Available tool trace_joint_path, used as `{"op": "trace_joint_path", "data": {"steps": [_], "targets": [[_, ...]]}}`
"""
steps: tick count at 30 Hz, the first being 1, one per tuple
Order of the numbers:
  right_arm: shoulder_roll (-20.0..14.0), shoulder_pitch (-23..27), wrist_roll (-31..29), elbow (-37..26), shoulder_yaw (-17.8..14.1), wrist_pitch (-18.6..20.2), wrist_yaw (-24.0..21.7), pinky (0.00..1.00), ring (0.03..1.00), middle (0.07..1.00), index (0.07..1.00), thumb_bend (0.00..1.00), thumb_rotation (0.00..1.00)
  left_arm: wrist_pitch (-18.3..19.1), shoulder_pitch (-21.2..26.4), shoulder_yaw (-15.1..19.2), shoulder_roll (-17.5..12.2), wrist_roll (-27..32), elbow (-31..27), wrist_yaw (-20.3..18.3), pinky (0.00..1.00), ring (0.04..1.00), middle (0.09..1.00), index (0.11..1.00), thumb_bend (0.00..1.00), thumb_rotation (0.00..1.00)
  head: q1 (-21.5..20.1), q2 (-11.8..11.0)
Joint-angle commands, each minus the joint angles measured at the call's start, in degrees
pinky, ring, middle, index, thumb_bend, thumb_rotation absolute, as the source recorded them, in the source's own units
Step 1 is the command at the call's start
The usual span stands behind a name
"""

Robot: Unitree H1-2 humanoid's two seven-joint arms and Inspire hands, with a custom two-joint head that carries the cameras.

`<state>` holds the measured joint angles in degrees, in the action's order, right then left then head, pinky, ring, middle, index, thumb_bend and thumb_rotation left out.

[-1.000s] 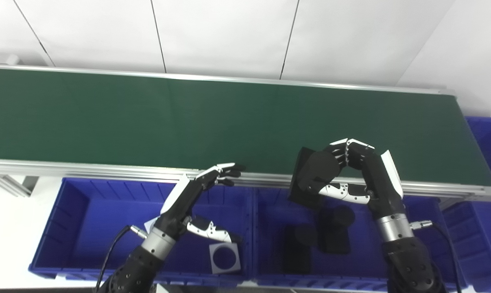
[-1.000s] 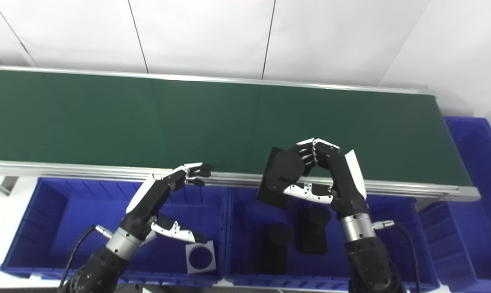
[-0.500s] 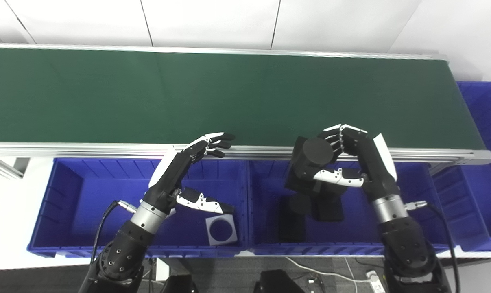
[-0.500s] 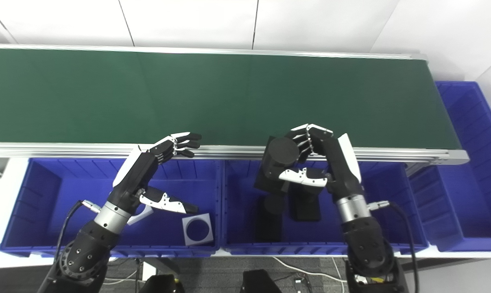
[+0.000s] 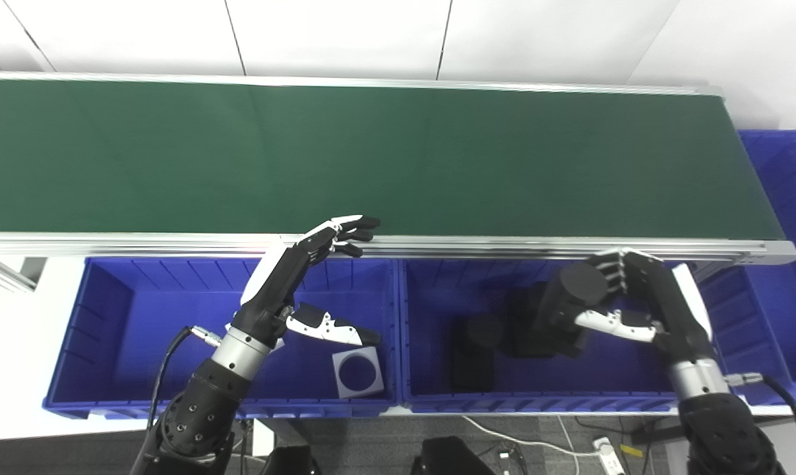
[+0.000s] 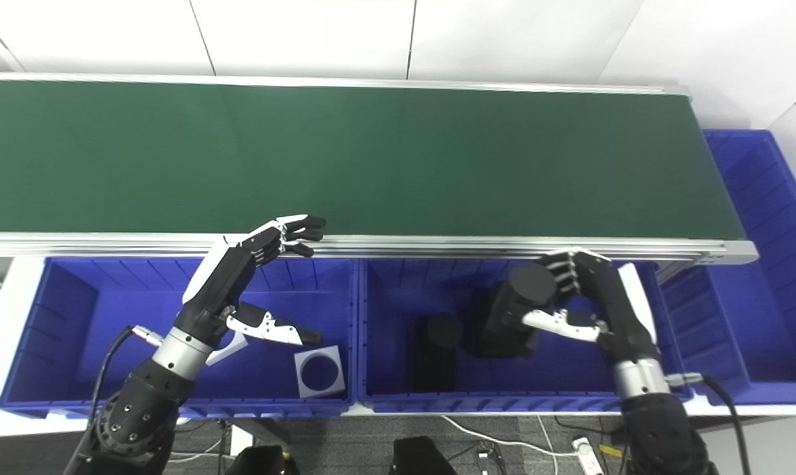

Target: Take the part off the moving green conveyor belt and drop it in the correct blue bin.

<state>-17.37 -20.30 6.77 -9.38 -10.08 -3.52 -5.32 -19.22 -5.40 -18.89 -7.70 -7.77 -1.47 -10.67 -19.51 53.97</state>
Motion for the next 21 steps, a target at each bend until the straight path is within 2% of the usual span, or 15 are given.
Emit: {"op": "trace_joint_path", "data": {"steps": [1, 4, 10, 17, 21], "targets": [[-1.0, 0.5, -0.6, -0.6, -1.3, -4.8, 1.4, 0.33, 0.400, 0.479, 0.527, 0.52, 0.00, -1.4, 0.3, 0.3, 0.0, 0.0, -1.6, -0.3, 0.67, 0.765, 0.821, 0.783, 1.00, 0.15, 0.0, -0.1], [-1.5, 0.7, -0.4, 1.1, -2.2, -5.4, 1.9, 0.32, 0.401, 0.481, 0.526, 0.52, 0.00, -1.1, 0.1, 0.5, 0.0, 0.0, -1.7, -0.6, 0.67, 0.764, 0.822, 0.782, 1.00, 0.16, 0.0, -0.2], [-1.7, 0.6, -0.7, 2.6, -3.6, -4.3, 2.3, 0.32, 0.402, 0.489, 0.520, 0.52, 0.00, -1.7, 0.0, 0.8, -0.2, -0.2, -1.7, -0.8, 0.66, 0.754, 0.822, 0.782, 1.00, 0.16, -0.4, -0.3], [-1.9, 0.5, 0.6, 3.8, -3.6, -5.3, 2.9, 0.31, 0.397, 0.491, 0.523, 0.52, 0.00, -1.9, 0.0, 1.0, -0.3, 0.4, -1.5, -1.4, 0.67, 0.757, 0.826, 0.784, 1.00, 0.15, -0.8, -0.5], [-1.8, 0.6, 3.4, 4.0, -3.6, -4.1, 4.1, 0.31, 0.397, 0.490, 0.523, 0.52, 0.00, -1.8, 0.0, 1.3, -0.4, 0.4, -1.5, -1.6, 0.67, 0.760, 0.827, 0.783, 1.00, 0.16, -1.1, -0.7]]}}
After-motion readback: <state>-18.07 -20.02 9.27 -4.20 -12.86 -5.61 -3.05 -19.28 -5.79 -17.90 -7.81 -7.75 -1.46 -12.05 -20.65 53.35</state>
